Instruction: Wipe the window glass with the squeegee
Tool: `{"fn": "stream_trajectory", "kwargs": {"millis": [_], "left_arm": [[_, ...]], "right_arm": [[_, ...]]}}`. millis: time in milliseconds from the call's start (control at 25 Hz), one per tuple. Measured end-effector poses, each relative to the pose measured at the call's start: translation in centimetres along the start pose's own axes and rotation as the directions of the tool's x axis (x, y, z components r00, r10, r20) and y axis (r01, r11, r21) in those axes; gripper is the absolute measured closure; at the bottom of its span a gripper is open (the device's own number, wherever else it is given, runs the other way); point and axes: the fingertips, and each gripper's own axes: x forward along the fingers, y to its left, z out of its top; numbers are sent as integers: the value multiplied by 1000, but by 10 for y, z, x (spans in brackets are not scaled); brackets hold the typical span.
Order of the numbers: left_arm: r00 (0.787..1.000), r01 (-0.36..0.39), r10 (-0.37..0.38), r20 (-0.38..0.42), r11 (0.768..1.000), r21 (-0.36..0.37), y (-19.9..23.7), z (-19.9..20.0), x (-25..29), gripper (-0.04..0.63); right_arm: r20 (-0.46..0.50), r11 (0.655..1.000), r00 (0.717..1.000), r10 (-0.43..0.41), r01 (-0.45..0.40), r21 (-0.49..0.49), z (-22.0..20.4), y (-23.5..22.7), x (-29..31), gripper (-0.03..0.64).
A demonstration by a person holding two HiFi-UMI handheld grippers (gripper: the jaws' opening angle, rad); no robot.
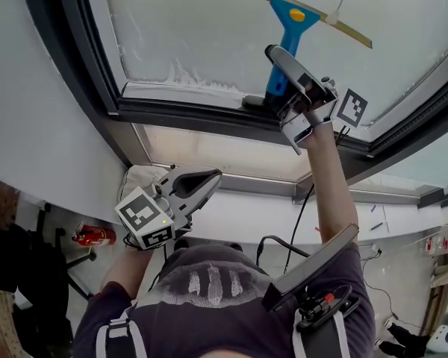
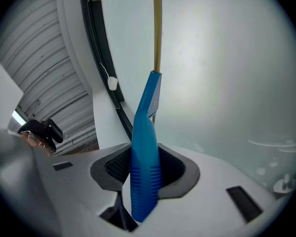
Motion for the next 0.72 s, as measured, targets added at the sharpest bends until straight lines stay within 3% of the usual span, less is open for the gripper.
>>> {"fn": "stream_trajectory", "kwargs": {"millis": [720], "left_arm": [[999, -29, 29, -19, 999, -12, -2, -9, -2, 588]], "right_arm": [[-37, 996, 999, -31, 33, 83, -33, -21, -24, 485]]}}
